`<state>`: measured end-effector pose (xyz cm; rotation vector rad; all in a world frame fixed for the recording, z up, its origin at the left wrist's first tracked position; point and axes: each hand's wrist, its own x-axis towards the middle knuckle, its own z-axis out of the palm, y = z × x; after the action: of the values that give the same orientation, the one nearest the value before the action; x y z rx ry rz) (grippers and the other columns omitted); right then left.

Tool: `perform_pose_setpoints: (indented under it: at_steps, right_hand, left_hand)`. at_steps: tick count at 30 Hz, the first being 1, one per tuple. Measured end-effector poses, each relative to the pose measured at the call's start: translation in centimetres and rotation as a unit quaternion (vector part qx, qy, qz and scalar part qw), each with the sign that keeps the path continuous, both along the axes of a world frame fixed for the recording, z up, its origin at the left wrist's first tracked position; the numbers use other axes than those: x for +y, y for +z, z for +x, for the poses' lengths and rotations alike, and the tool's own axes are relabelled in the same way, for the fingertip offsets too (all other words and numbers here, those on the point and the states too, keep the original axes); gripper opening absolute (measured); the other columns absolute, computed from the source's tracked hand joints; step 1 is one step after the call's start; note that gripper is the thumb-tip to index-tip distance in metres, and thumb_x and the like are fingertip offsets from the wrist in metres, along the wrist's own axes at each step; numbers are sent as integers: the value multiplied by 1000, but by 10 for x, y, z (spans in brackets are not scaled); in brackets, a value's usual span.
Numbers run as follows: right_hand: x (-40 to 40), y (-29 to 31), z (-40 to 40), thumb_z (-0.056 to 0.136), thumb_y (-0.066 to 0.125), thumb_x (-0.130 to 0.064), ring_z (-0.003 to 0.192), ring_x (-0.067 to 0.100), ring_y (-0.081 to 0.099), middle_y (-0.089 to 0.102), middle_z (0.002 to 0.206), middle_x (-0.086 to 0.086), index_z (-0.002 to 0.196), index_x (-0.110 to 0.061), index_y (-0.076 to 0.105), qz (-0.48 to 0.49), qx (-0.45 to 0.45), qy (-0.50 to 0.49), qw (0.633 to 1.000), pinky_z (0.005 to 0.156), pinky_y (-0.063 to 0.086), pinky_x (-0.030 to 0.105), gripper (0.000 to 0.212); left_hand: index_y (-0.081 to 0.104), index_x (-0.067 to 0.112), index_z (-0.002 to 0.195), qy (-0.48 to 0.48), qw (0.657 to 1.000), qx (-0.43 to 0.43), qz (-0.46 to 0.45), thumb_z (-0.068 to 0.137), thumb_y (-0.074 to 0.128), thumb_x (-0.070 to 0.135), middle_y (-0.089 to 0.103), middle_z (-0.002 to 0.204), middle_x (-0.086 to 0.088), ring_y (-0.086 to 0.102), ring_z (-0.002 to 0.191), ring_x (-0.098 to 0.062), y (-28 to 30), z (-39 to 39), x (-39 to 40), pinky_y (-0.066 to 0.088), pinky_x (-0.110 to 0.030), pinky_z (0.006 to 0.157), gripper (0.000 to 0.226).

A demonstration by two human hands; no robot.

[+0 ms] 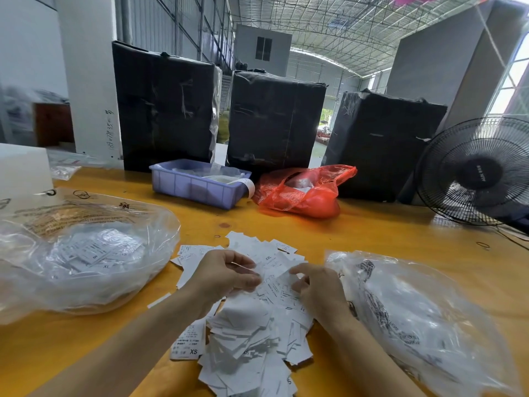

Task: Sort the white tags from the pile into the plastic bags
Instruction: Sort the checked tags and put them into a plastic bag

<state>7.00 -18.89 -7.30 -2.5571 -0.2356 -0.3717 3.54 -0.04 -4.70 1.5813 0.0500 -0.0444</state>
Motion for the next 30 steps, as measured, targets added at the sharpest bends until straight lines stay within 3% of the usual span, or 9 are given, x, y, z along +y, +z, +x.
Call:
perform_pose_setpoints:
  at_steps: [3, 5, 7, 10, 12, 15, 18, 20, 30]
  right_hand:
    - [0, -1, 1, 86, 60, -2, 80, 13, 55, 67, 98, 9, 107, -8, 68, 32, 75, 29, 996, 65, 44, 24, 23]
    - [-2, 0, 2, 84, 63, -3, 68, 12, 57, 64, 78, 4, 91, -6, 68, 72, 98, 29, 992, 61, 47, 28, 8]
    - [-2, 2, 1, 85, 66, -9, 56, 5, 49, 55, 65, -5, 83, -10, 64, 118, 114, 32, 986, 55, 41, 23, 3]
    - [-2, 6, 0, 85, 68, -18, 75, 4, 48, 52, 85, -10, 76, -14, 63, 133, 90, 33, 986, 66, 37, 21, 11]
    - [2, 13, -3, 84, 68, -15, 72, 10, 52, 59, 83, -2, 73, -11, 63, 196, 45, 30, 979, 63, 39, 23, 12]
    - [7, 29, -9, 86, 65, -4, 58, 15, 62, 65, 68, 10, 78, -2, 63, 388, 13, 51, 920, 53, 49, 23, 8]
    - [16, 39, -16, 85, 63, 2, 61, 18, 68, 69, 72, 12, 85, 2, 61, 507, 42, 97, 856, 56, 54, 21, 2]
    - [21, 40, -18, 85, 63, 3, 63, 21, 69, 70, 77, 14, 86, 1, 61, 515, 48, 114, 848, 58, 56, 23, 4]
    - [26, 33, -20, 84, 64, 4, 65, 24, 71, 69, 80, 19, 85, -2, 60, 466, 6, 103, 879, 61, 58, 27, 7]
  left_hand:
    - [63, 0, 87, -1, 1000, -2, 0, 67, 78, -8, 72, 70, -11, 65, 49, -11, 0, 0, 0, 44, -14, 43, 27]
    - [63, 1, 87, 0, 1000, -2, 1, 67, 78, -9, 73, 70, -10, 65, 49, -11, 0, 0, 0, 44, -14, 43, 26]
    - [63, 2, 87, 2, 1000, -1, 0, 68, 77, -9, 73, 69, -8, 65, 50, -10, 0, 0, 0, 44, -14, 43, 26]
    - [64, 4, 86, 11, 1000, -4, 4, 68, 78, -7, 74, 70, -6, 64, 52, -10, -1, 1, 1, 45, -16, 45, 25]
    - [64, 4, 84, 23, 1000, -10, -2, 68, 78, -6, 73, 69, -5, 62, 51, -10, -2, 2, 2, 44, -17, 44, 24]
    - [65, 5, 81, 40, 999, -12, -13, 66, 79, -6, 71, 69, -6, 62, 50, -10, -3, 3, 2, 45, -19, 47, 23]
    - [66, 7, 81, 50, 998, -7, -21, 66, 80, -4, 70, 75, -6, 62, 54, -9, -3, 4, 2, 44, -19, 48, 23]
    - [65, 6, 82, 54, 998, -2, -34, 66, 79, -6, 71, 78, -7, 63, 57, -10, -3, 5, 2, 44, -18, 47, 24]
    - [63, 4, 86, 59, 996, 1, -68, 66, 76, -11, 73, 83, -11, 68, 73, -17, -6, 7, 1, 46, -23, 58, 28]
